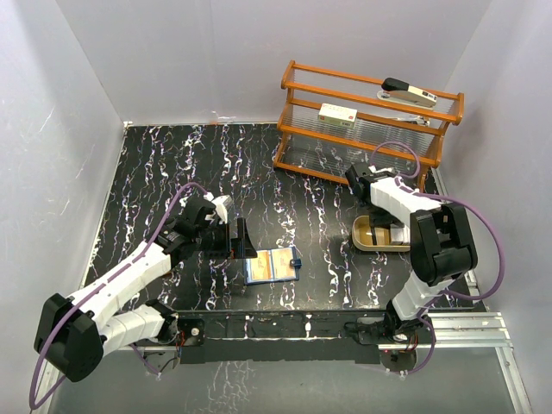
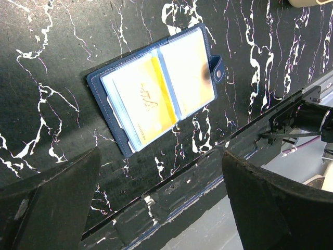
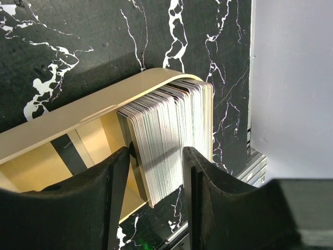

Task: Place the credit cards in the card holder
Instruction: Pick up the credit card from the storage box.

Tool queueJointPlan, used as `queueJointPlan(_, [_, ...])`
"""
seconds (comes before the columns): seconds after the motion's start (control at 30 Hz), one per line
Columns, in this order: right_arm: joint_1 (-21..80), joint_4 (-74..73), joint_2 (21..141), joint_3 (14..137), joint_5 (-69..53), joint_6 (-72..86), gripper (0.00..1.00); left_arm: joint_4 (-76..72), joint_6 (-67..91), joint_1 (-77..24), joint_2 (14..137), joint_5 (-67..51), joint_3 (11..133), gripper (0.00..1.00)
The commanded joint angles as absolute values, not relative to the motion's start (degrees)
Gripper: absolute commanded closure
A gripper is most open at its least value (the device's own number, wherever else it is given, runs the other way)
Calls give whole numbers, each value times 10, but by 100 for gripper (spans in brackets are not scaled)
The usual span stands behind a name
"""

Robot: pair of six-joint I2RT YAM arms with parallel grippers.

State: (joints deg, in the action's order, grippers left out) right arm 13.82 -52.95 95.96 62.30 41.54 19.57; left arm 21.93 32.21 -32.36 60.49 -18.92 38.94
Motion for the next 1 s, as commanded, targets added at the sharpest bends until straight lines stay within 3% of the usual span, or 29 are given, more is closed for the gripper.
queueJointPlan(0.0, [131, -497, 959, 612, 431, 187, 58, 234, 315, -321, 590, -199, 399, 2])
queueJointPlan(0.67, [130, -488, 897, 625, 431, 174, 73, 239, 319, -321, 588, -179, 399, 1])
queueJointPlan(0.97, [130, -486, 889, 620, 391, 163, 88, 240, 317, -320, 588, -179, 398, 2])
